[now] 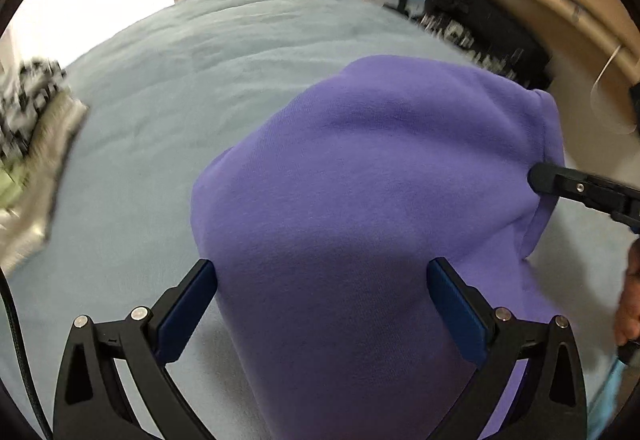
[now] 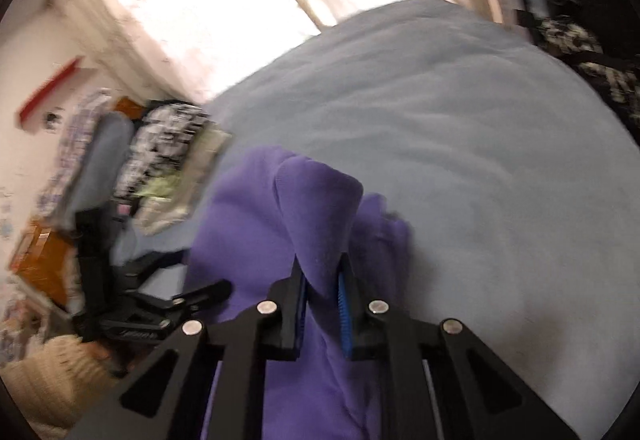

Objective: Fold large clothes
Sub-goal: 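Press and square the folded hoodie bundle with both grippers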

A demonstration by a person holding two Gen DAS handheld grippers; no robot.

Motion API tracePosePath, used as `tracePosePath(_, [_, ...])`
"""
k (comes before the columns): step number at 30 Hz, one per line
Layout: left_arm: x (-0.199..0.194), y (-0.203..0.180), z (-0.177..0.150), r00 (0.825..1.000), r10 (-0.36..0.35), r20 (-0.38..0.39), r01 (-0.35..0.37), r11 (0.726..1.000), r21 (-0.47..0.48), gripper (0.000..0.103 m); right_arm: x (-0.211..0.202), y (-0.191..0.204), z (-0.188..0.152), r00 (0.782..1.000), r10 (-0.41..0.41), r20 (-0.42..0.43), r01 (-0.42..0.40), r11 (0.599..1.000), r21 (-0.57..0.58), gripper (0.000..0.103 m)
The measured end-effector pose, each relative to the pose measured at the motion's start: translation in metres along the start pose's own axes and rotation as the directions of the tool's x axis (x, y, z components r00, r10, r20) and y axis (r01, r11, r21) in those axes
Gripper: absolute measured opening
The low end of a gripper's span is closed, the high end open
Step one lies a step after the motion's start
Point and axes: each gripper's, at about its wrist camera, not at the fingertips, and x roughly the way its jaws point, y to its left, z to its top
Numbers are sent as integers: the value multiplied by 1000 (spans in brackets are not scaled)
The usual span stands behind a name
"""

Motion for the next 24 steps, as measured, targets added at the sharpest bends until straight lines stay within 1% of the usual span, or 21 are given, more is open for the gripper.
tracePosePath(3, [9, -17, 1, 996, 87, 14, -88, 994, 72, 102, 30, -11, -2, 997, -69, -29, 70, 996, 61, 13])
tracePosePath(4, [11, -18, 0, 995, 95, 25, -97, 991, 91, 102, 41, -13, -2, 996, -80, -33, 82, 994, 72, 14])
tracePosePath(6, [15, -14, 0, 995, 93, 21, -94, 991, 95, 102, 56, -17, -4, 994, -99, -49, 104, 988, 111, 19])
tracePosePath(7, [15, -12, -2, 996, 85, 19, -87, 992, 88, 102, 56, -21, -6, 994, -100, -46, 105, 987, 122, 23])
tracePosePath(9, [14, -10, -2, 997, 77, 18, -78, 993, 87, 102, 50, -24, -4, 995, -93, -44, 98, 986, 137, 25])
tracePosePath(10, [12, -10, -3, 997, 80, 18, -81, 993, 91, 102, 47, -25, -5, 995, -85, -52, 92, 985, 148, 28])
tracePosePath(11, [11, -9, -4, 997, 77, 21, -78, 993, 84, 102, 41, -30, -6, 995, -61, -76, 74, 981, 181, 33])
tracePosePath(12, [9, -9, -5, 997, 73, 21, -74, 994, 78, 102, 39, -33, -8, 995, -35, -96, 54, 977, 205, 36])
tracePosePath(14, [7, -6, -5, 998, 64, 15, -65, 996, 58, 102, 25, -38, -19, 992, 24, -121, 7, 969, 248, 44])
tracePosePath(17, [1, 1, -7, 1000, 25, -14, -25, 999, 22, 102, 10, -35, -42, 982, 15, -186, 27, 974, 224, 45])
tracePosePath(19, [-5, 7, -8, 999, -3, -32, 2, 1000, -14, 102, 0, -32, -61, 975, 48, -218, 0, 977, 215, 45])
tracePosePath(20, [-10, 10, -10, 999, -14, -41, 12, 1000, -28, 102, -3, -29, -69, 972, 70, -223, -21, 976, 216, 45])
tracePosePath(21, [-15, 12, -12, 999, -8, -42, 6, 999, -36, 102, -6, -26, -75, 972, 81, -222, -32, 977, 213, 45])
tracePosePath(23, [-29, 13, -18, 999, -1, -36, -1, 999, -52, 102, -11, -20, -82, 975, 72, -211, -31, 981, 190, 45])
tracePosePath(24, [-36, 13, -23, 999, -12, -39, 10, 999, -53, 102, -12, -14, -86, 977, 46, -206, -13, 987, 160, 44])
